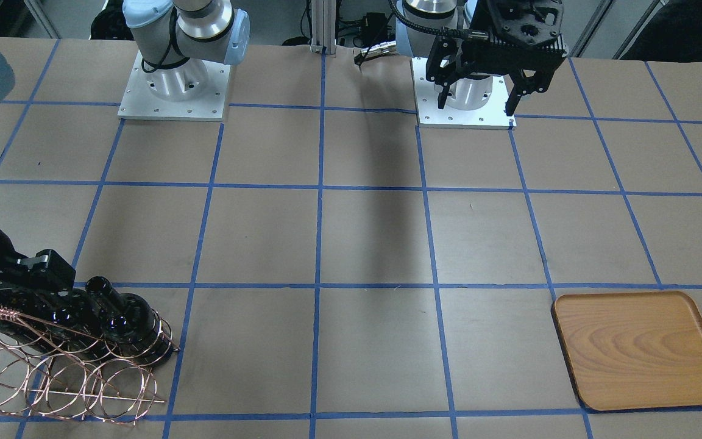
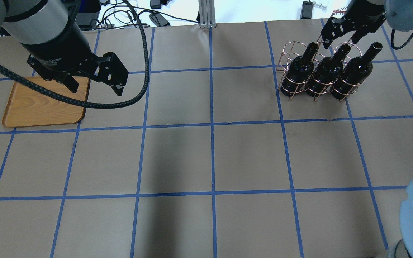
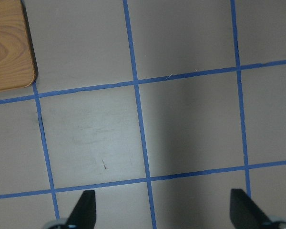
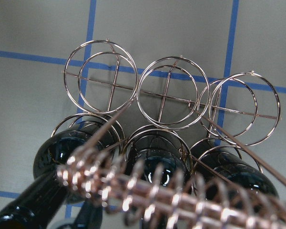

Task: Take wine from basket and place on tray
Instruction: 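Lower the right gripper onto the bottle neck and close it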

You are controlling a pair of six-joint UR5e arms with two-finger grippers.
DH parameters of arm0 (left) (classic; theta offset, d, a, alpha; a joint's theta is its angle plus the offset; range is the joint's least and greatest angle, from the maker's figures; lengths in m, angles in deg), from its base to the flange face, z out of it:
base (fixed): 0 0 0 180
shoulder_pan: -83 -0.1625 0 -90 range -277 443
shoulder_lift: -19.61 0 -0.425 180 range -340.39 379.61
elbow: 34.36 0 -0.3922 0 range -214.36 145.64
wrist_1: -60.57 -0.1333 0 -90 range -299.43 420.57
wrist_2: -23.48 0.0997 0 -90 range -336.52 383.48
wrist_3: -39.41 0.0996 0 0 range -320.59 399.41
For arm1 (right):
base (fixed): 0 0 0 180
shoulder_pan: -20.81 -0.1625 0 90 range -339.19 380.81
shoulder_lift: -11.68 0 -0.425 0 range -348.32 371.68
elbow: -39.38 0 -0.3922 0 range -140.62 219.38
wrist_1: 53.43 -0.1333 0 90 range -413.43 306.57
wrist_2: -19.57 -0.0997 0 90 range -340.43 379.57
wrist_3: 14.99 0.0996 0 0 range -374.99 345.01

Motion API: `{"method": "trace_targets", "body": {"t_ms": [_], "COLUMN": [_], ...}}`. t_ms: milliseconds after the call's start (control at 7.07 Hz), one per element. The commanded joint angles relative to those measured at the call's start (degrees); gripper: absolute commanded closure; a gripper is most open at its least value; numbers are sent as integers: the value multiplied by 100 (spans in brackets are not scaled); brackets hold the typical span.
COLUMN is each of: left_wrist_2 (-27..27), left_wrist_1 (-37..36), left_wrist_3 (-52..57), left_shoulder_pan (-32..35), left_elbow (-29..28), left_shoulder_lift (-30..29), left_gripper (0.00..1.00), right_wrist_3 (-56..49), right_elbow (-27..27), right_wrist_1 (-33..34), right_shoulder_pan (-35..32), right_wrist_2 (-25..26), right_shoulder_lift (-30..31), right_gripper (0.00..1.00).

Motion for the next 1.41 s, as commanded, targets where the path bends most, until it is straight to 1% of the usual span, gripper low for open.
{"method": "trace_targets", "body": {"t_ms": [0, 283, 424, 565, 707, 848, 990, 1131, 1272], "left_wrist_2": [0, -9, -9, 0, -9, 0, -9, -9, -9], "left_wrist_1": [0, 0, -9, 0, -9, 9, -9, 0, -9], "left_wrist_3": [0, -9, -9, 0, 0, 0, 0, 0, -9], "left_shoulder_pan": [0, 0, 0, 0, 0, 9, 0, 0, 0], "left_elbow": [0, 0, 0, 0, 0, 0, 0, 0, 0], "left_shoulder_lift": [0, 0, 0, 0, 0, 0, 0, 0, -9], "left_gripper": [0, 0, 0, 0, 0, 0, 0, 0, 0], "right_wrist_3": [54, 89, 89, 89, 89, 89, 89, 89, 89], "right_elbow": [-32, -32, -32, -32, -24, -24, -15, -24, -15], "right_wrist_1": [-370, -477, -521, -504, -504, -504, -495, -495, -495], "right_shoulder_pan": [0, 0, 0, 0, 0, 0, 0, 0, 0], "right_wrist_2": [35, 61, 61, 88, 114, 114, 114, 114, 114], "right_shoulder_lift": [13, 40, 40, 22, 22, 22, 22, 14, 22], "right_gripper": [17, 20, 26, 30, 54, 59, 74, 85, 100]}}
